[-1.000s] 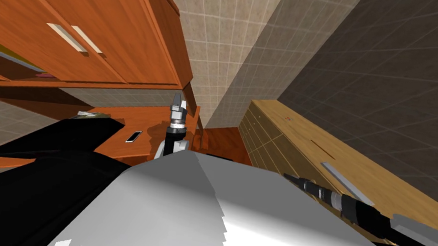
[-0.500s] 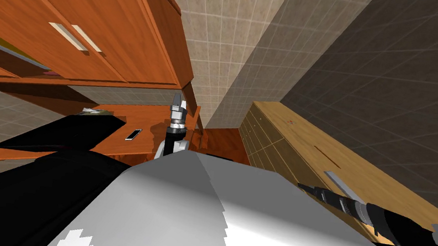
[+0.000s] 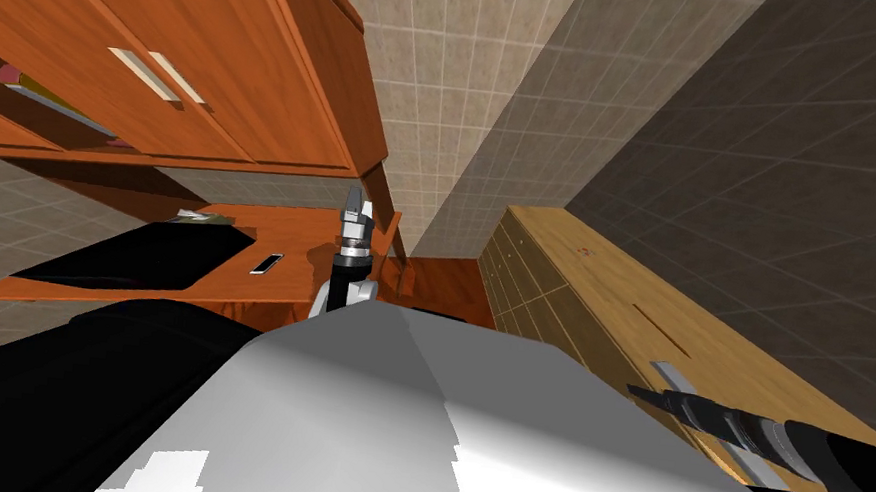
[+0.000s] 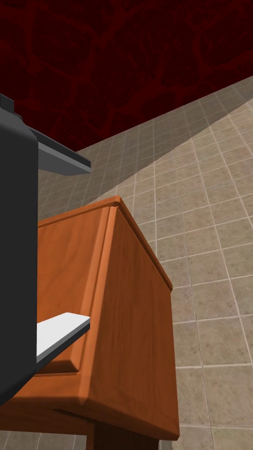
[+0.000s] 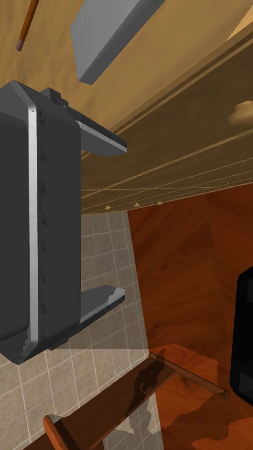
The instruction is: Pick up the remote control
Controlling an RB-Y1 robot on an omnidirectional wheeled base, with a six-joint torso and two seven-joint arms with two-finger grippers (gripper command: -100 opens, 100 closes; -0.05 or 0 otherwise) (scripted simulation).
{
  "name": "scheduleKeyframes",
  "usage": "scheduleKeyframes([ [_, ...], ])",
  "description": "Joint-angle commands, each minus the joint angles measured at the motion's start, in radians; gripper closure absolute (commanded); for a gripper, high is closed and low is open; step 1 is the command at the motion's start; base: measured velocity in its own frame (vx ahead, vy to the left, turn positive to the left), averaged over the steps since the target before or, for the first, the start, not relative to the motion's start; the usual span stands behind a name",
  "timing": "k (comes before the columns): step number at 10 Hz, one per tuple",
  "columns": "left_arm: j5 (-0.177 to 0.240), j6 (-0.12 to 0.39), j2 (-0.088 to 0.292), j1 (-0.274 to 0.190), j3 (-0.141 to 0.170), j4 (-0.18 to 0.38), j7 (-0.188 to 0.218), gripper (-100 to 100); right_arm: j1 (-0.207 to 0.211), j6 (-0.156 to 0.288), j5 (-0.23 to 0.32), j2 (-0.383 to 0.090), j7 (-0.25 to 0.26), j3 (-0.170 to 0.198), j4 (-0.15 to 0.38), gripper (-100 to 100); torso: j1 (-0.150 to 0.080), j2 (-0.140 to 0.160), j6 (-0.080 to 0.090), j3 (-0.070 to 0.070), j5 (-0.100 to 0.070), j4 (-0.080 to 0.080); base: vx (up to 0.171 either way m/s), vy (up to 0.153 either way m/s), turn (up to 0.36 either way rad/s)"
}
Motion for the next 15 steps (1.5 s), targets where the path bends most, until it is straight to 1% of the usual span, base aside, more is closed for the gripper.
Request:
scheduleKeyframes([
  [1,0.000,0.000,0.000,0.000,0.000,0.000,0.000,0,0.013,0.010,0.010,-0.050,-0.015,0.034,0.028,-100,0.000,0.000,0.000,0.000,0.000,0.000,0.076,-0.172,0.168],
  [2,0.000,0.000,0.000,0.000,0.000,0.000,0.000,0,0.013,0.010,0.010,-0.050,-0.015,0.034,0.028,-100,-0.002,0.000,0.000,0.000,-0.001,0.000,0.031,-0.124,0.049],
  [3,0.000,0.000,0.000,0.000,0.000,0.000,0.000,0,0.028,0.020,0.008,-0.075,-0.020,0.052,0.031,-100,0.000,0.002,0.001,0.001,0.000,0.000,0.012,-0.111,0.076],
  [5,0.000,0.000,0.000,0.000,0.000,0.000,0.000,0,0.028,0.020,0.008,-0.075,-0.020,0.052,0.031,-100,0.003,0.004,0.001,0.002,0.000,0.001,0.007,-0.052,0.020],
  [6,0.000,0.000,0.000,0.000,0.000,0.000,0.000,0,0.053,0.041,0.002,-0.103,-0.031,0.085,0.026,-100,0.007,0.005,0.001,0.003,0.001,0.001,0.011,-0.135,0.158],
  [7,0.000,0.000,0.000,0.000,0.000,0.000,0.000,0,0.053,0.041,0.021,-0.103,-0.031,0.085,0.026,-100,0.001,0.004,0.000,0.003,0.000,0.001,0.022,-0.153,0.102],
  [8,0.000,0.000,0.000,0.000,0.000,0.000,0.000,0,0.053,0.041,0.002,-0.103,-0.031,0.085,0.026,-100,0.000,0.004,0.001,0.002,-0.001,0.001,0.013,-0.074,-0.011],
  [9,0.000,0.000,0.000,0.000,0.000,0.000,0.000,0,0.072,0.062,-0.004,-0.104,-0.041,0.113,0.011,-100,0.004,0.004,0.001,0.002,0.000,0.001,0.019,-0.151,0.110],
  [10,0.000,0.000,0.000,0.000,0.000,0.000,0.000,0,0.072,0.062,-0.004,-0.104,-0.041,0.113,0.011,-100,0.000,0.004,0.001,0.002,0.000,0.001,0.010,-0.160,0.098],
  [11,0.000,0.000,0.000,0.000,0.000,0.000,0.000,0,0.087,0.084,-0.011,-0.083,-0.050,0.139,-0.016,-100,-0.001,0.004,0.001,0.002,-0.001,0.001,0.006,-0.162,0.111],
  [12,0.000,0.000,0.000,0.000,0.000,0.000,0.000,0,0.080,0.067,0.000,-0.087,-0.045,0.122,0.005,-100,-0.002,0.005,0.001,0.003,-0.001,0.001,0.003,-0.082,0.031],
  [13,0.000,0.000,0.000,0.000,0.000,0.000,0.000,0,0.081,0.068,0.003,-0.085,-0.051,0.122,0.005,0,0.003,0.005,0.001,0.003,-0.001,0.001,0.000,-0.015,-0.002],
  [14,0.000,0.000,0.000,0.000,0.000,0.000,0.000,0,0.080,0.082,0.014,-0.055,-0.043,0.127,0.008,-100,0.007,0.005,0.001,0.003,0.001,0.001,0.015,-0.008,0.075],
  [15,0.000,0.000,0.000,0.000,0.000,0.000,0.000,0,0.080,0.087,0.018,-0.045,-0.041,0.128,0.009,-100,0.009,0.004,0.001,0.003,0.001,0.001,0.025,-0.005,0.052],
])
